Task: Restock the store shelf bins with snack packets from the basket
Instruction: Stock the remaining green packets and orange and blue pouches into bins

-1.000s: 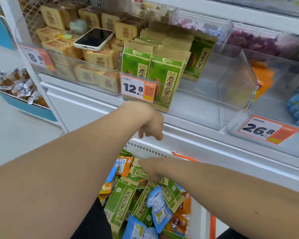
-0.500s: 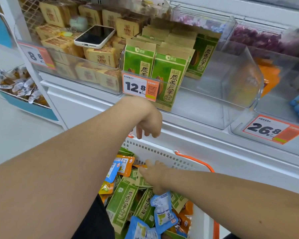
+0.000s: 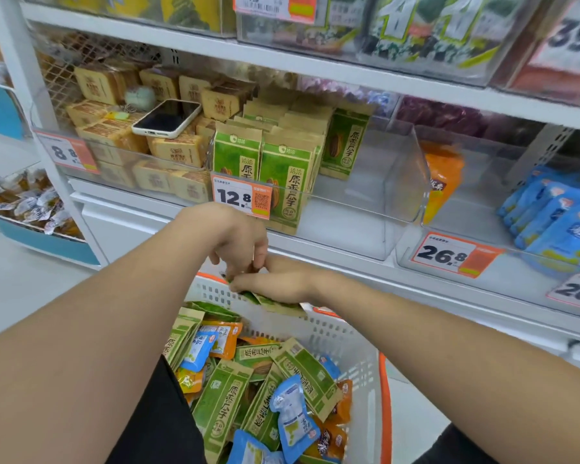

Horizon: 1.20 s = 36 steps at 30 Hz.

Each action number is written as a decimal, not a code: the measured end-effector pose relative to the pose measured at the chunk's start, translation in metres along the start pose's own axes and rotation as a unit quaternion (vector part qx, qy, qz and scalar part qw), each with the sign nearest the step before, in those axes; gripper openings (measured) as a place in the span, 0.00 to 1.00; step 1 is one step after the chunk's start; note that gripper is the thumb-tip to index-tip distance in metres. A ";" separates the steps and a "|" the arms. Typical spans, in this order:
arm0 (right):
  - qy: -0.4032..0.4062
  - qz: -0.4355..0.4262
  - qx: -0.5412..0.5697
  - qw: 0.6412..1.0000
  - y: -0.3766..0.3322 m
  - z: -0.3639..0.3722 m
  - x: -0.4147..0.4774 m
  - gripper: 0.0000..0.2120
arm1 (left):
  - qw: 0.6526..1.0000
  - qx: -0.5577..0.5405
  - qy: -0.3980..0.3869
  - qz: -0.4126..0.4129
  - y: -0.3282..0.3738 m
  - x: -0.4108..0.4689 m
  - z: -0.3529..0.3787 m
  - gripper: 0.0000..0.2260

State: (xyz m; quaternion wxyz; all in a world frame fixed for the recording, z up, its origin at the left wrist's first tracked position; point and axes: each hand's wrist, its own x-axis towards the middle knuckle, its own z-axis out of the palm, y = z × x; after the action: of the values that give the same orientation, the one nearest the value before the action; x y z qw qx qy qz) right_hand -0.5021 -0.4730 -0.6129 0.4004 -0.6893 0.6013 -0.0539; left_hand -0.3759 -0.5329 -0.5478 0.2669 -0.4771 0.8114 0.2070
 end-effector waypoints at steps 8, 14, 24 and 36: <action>-0.027 0.102 0.129 0.986 -0.012 -0.060 -0.037 0.19 | 0.939 -0.253 0.219 0.077 0.016 -0.024 -0.008 0.10; -0.023 0.086 0.323 0.942 -0.019 -0.090 -0.055 0.20 | 0.840 -0.405 0.335 0.133 0.032 -0.030 -0.011 0.29; 0.117 0.070 0.555 0.821 -0.021 -0.099 -0.066 0.30 | 0.777 -0.244 0.577 -0.065 0.039 -0.027 -0.014 0.36; 0.432 -0.039 0.408 0.803 -0.008 -0.085 -0.033 0.06 | 0.751 -0.317 0.579 -0.028 0.044 -0.010 -0.019 0.30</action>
State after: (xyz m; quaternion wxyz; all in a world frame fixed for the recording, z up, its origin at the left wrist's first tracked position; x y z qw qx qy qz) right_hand -0.5519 -0.4859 -0.5378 0.3409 -0.3901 0.6071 -0.6025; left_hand -0.4148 -0.5176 -0.5226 -0.4145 -0.5856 0.6846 0.1289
